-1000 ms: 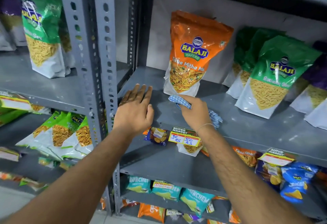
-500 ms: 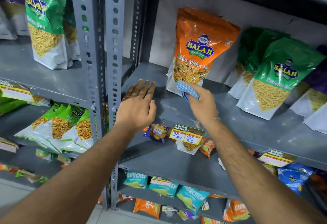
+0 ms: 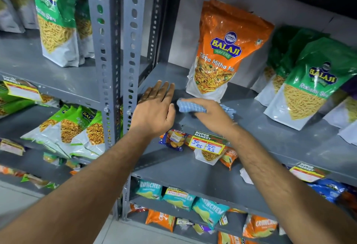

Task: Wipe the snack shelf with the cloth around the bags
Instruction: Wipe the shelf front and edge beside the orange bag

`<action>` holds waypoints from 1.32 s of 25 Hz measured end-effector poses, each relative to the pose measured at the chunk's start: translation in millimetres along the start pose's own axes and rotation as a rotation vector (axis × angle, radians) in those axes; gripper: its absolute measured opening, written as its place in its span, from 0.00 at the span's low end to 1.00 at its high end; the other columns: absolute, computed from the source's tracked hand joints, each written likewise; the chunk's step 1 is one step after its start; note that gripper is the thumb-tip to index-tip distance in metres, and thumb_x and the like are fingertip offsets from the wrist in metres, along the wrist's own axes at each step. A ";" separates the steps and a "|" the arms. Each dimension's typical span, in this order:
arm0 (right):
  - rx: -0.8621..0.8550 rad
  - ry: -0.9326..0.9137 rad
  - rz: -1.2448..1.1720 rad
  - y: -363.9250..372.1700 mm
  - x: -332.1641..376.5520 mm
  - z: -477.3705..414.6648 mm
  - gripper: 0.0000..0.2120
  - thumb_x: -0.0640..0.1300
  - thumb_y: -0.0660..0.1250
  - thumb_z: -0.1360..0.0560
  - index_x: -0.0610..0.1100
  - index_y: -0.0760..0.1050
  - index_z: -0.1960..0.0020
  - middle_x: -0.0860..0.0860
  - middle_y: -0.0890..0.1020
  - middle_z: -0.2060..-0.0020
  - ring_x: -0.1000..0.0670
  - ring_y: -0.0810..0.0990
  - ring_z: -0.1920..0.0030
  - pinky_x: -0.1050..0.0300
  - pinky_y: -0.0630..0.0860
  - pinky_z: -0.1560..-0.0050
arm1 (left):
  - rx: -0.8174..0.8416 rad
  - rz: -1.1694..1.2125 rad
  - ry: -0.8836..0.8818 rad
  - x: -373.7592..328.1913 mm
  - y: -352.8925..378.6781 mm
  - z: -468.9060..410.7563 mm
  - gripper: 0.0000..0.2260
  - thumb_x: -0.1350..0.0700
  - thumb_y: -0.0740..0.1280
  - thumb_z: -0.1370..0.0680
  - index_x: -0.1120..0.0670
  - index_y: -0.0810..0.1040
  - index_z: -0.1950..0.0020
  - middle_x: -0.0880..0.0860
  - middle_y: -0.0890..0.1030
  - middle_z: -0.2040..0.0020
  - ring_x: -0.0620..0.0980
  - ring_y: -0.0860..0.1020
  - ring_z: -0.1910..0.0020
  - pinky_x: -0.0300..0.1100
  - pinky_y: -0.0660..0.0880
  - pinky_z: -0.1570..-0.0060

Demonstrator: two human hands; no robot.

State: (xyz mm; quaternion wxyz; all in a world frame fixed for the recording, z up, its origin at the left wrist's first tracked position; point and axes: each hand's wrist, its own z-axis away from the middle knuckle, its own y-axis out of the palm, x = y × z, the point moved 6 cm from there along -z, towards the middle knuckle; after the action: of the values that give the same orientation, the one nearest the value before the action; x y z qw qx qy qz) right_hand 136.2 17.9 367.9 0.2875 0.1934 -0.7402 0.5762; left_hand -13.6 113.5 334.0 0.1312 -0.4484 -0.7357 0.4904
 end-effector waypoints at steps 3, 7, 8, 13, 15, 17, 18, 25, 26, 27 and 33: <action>0.042 -0.045 -0.050 -4.4 4.3 19.1 0.29 0.28 0.62 0.27 0.54 0.80 0.35 0.58 0.84 0.41 0.57 0.81 0.41 0.60 0.77 0.40 | -0.006 0.062 0.025 -0.7 -4.6 2.3 0.29 0.47 0.47 0.17 0.53 0.58 0.16 0.54 0.65 0.17 0.54 0.58 0.16 0.56 0.56 0.19; -0.118 0.027 -0.018 -18.1 -3.1 -16.6 0.24 0.33 0.63 0.25 0.56 0.80 0.37 0.53 0.85 0.45 0.49 0.82 0.45 0.48 0.79 0.41 | 0.000 0.111 0.049 -3.5 -9.6 4.0 0.29 0.47 0.47 0.17 0.53 0.57 0.16 0.54 0.64 0.17 0.53 0.57 0.16 0.55 0.56 0.19; -0.074 0.036 0.008 -10.0 -3.3 -23.7 0.23 0.35 0.63 0.25 0.55 0.79 0.36 0.53 0.84 0.43 0.49 0.82 0.44 0.48 0.78 0.39 | 0.005 0.114 0.048 -3.8 -9.9 4.0 0.29 0.47 0.46 0.17 0.53 0.57 0.16 0.54 0.63 0.17 0.53 0.56 0.16 0.55 0.55 0.18; 0.164 -0.022 -0.048 3.7 1.4 3.9 0.29 0.28 0.62 0.25 0.48 0.73 0.27 0.58 0.75 0.30 0.57 0.70 0.27 0.63 0.62 0.26 | 0.031 0.109 -0.013 -0.9 -4.6 0.8 0.31 0.46 0.43 0.17 0.55 0.56 0.15 0.55 0.60 0.16 0.53 0.54 0.15 0.55 0.53 0.18; 0.298 -0.050 -0.082 4.7 -1.8 37.0 0.34 0.24 0.59 0.28 0.47 0.72 0.26 0.58 0.72 0.28 0.59 0.65 0.24 0.62 0.59 0.23 | 0.056 0.097 -0.033 0.6 -2.0 -0.6 0.32 0.45 0.42 0.18 0.55 0.56 0.15 0.55 0.59 0.15 0.53 0.54 0.15 0.55 0.54 0.18; 0.359 -0.047 -0.137 -2.4 -6.5 67.5 0.32 0.24 0.59 0.27 0.48 0.74 0.28 0.56 0.75 0.29 0.58 0.67 0.25 0.60 0.63 0.25 | 0.080 0.076 -0.051 1.5 0.1 -1.0 0.32 0.45 0.42 0.18 0.55 0.57 0.16 0.55 0.59 0.16 0.53 0.55 0.16 0.55 0.54 0.18; 0.302 -0.039 -0.150 -14.1 -6.1 73.6 0.28 0.27 0.61 0.25 0.50 0.76 0.31 0.57 0.78 0.32 0.56 0.72 0.28 0.59 0.67 0.27 | 0.089 0.059 -0.061 1.3 0.6 -0.9 0.32 0.45 0.42 0.19 0.55 0.58 0.16 0.56 0.60 0.16 0.53 0.55 0.16 0.54 0.53 0.18; -0.111 0.014 -0.078 -33.2 -19.5 -4.5 0.21 0.35 0.62 0.25 0.50 0.80 0.36 0.53 0.84 0.41 0.52 0.81 0.40 0.53 0.75 0.38 | 0.116 -0.080 -0.095 -4.7 -4.7 -3.7 0.29 0.48 0.51 0.20 0.57 0.70 0.22 0.58 0.70 0.21 0.59 0.67 0.22 0.56 0.64 0.24; -0.043 0.018 -0.036 -15.3 -18.5 -8.6 0.23 0.34 0.61 0.25 0.50 0.79 0.35 0.53 0.83 0.38 0.52 0.79 0.37 0.52 0.74 0.34 | 0.122 -0.087 -0.091 -4.6 -5.5 -3.8 0.29 0.48 0.51 0.21 0.57 0.70 0.22 0.58 0.70 0.21 0.59 0.68 0.22 0.56 0.65 0.24; 0.007 0.007 -0.018 -5.9 -13.8 -6.8 0.24 0.33 0.61 0.25 0.51 0.78 0.33 0.55 0.81 0.35 0.54 0.77 0.34 0.53 0.71 0.30 | 0.129 -0.090 -0.088 -5.3 -5.6 -3.9 0.29 0.48 0.51 0.21 0.57 0.70 0.22 0.58 0.70 0.21 0.59 0.68 0.22 0.56 0.65 0.24; 0.151 0.048 -0.187 -42.2 -8.5 100.5 0.22 0.28 0.62 0.23 0.45 0.78 0.35 0.53 0.82 0.36 0.54 0.79 0.34 0.56 0.72 0.30 | 0.102 -0.079 -0.100 -5.3 -6.9 -2.8 0.29 0.48 0.51 0.21 0.57 0.71 0.23 0.58 0.71 0.22 0.59 0.69 0.23 0.56 0.66 0.25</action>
State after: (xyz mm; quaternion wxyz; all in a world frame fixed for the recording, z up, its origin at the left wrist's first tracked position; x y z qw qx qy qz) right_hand 148.3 -90.4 376.5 0.3423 0.2689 -0.6664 0.6053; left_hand -12.5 110.2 342.5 0.1364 -0.3866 -0.7325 0.5434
